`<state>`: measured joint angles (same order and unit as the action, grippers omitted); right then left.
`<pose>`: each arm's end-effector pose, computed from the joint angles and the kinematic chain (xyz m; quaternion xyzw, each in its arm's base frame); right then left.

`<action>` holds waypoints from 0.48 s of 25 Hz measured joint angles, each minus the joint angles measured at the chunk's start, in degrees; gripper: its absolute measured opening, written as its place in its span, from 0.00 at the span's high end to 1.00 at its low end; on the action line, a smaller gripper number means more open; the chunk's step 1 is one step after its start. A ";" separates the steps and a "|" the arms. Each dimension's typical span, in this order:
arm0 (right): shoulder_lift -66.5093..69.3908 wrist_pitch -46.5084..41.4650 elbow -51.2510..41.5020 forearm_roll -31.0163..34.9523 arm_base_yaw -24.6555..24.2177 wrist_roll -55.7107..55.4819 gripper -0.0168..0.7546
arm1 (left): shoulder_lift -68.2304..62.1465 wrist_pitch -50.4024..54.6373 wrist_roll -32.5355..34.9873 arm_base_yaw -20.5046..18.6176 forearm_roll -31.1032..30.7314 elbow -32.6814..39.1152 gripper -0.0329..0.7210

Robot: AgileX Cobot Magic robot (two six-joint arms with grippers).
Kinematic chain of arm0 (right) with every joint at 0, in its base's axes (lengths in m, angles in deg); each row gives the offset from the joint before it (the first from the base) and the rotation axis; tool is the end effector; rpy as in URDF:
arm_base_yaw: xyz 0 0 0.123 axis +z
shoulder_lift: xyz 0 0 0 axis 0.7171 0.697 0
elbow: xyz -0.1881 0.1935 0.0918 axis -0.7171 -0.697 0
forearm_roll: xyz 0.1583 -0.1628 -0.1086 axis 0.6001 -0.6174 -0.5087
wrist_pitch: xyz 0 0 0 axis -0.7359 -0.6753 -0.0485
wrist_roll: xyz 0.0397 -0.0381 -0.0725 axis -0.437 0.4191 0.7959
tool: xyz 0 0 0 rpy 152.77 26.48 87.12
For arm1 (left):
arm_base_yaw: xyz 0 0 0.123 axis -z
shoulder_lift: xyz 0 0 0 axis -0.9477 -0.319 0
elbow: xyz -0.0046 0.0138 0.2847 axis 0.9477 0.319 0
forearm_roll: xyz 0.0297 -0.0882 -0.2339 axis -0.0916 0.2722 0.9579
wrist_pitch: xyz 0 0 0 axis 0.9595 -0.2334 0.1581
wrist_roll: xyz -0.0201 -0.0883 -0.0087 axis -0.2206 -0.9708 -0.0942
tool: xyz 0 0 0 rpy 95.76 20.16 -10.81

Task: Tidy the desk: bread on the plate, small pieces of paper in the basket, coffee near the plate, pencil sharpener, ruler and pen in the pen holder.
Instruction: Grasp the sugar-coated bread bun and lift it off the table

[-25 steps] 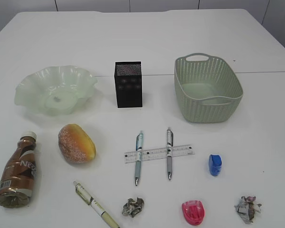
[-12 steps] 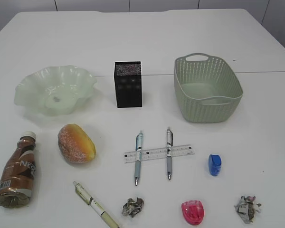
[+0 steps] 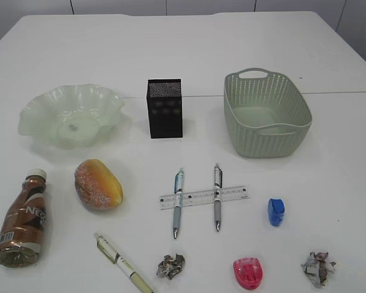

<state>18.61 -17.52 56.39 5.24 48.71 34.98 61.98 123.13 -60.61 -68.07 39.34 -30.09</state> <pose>0.0956 0.0134 0.3010 0.0278 0.8744 0.0932 0.4753 0.0470 -0.0102 0.2949 0.0172 0.8812 -0.0647 0.4679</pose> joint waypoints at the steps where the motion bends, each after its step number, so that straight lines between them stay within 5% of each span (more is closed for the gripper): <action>1: 2.61 0.77 0.29 0.00 0.00 -0.36 0.24 | -2.88 -1.85 0.00 0.00 0.00 0.00 0.37; 12: 23.11 -5.50 9.39 -1.19 0.00 -0.87 0.24 | -27.73 -11.73 0.00 3.80 6.40 -4.33 0.37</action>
<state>41.72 -23.02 65.78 4.06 48.71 34.11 34.25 111.41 -60.61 -64.27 45.74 -34.42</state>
